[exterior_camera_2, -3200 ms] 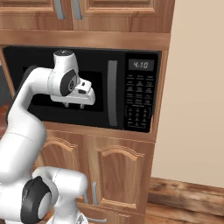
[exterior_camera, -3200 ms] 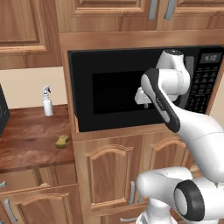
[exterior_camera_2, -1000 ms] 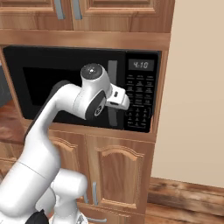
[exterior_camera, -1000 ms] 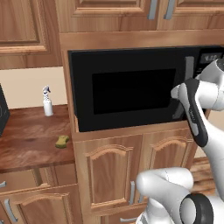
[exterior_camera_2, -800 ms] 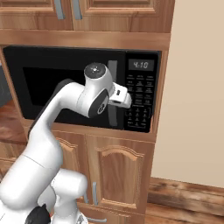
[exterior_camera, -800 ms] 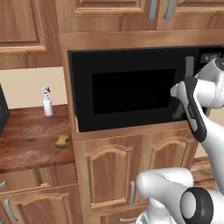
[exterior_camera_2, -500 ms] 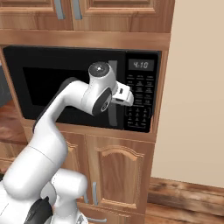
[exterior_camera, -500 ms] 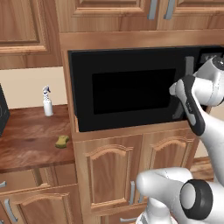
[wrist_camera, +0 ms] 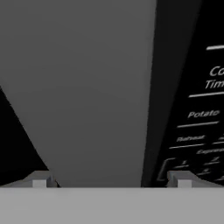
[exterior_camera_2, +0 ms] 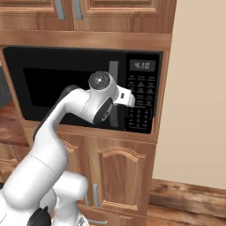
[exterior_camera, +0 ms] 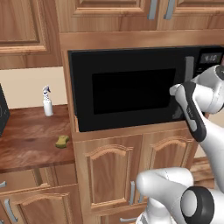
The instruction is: Place the sponge inside the microwave to prepare for sanitizing.
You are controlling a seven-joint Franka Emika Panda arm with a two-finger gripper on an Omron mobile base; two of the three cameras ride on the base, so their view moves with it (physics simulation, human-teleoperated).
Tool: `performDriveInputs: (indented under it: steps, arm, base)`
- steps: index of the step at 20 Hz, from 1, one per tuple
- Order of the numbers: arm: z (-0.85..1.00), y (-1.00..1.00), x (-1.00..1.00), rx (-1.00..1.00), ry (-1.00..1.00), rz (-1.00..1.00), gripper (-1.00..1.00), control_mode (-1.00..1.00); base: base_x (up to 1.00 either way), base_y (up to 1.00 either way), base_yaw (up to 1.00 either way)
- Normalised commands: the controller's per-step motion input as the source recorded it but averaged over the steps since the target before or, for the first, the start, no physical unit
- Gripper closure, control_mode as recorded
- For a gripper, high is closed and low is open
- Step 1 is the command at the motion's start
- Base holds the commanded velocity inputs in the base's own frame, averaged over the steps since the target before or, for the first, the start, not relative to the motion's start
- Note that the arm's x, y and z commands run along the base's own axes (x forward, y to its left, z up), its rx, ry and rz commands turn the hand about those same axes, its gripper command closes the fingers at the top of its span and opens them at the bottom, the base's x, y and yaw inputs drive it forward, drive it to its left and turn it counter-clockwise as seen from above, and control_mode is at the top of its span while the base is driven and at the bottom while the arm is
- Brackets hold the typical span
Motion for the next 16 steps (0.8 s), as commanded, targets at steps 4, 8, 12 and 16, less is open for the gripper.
performDriveInputs:
  steps: [4, 8, 12, 16]
  arm:
    - [-0.14, 0.00, 0.16, 0.01, -0.11, 0.00, 1.00, -1.00]
    - [-0.03, 0.00, 0.04, 0.00, -0.02, 0.00, 1.00, -1.00]
    - [0.00, 0.00, -0.07, 0.00, 0.00, 0.00, 1.00, -1.00]
    - [0.00, 0.00, -0.73, 0.00, -0.02, 0.00, 1.00, -1.00]
  base:
    - [0.00, 0.00, 0.00]
    - [0.00, 0.00, 0.00]
    - [0.00, 0.00, 0.00]
    - [0.00, 0.00, 0.00]
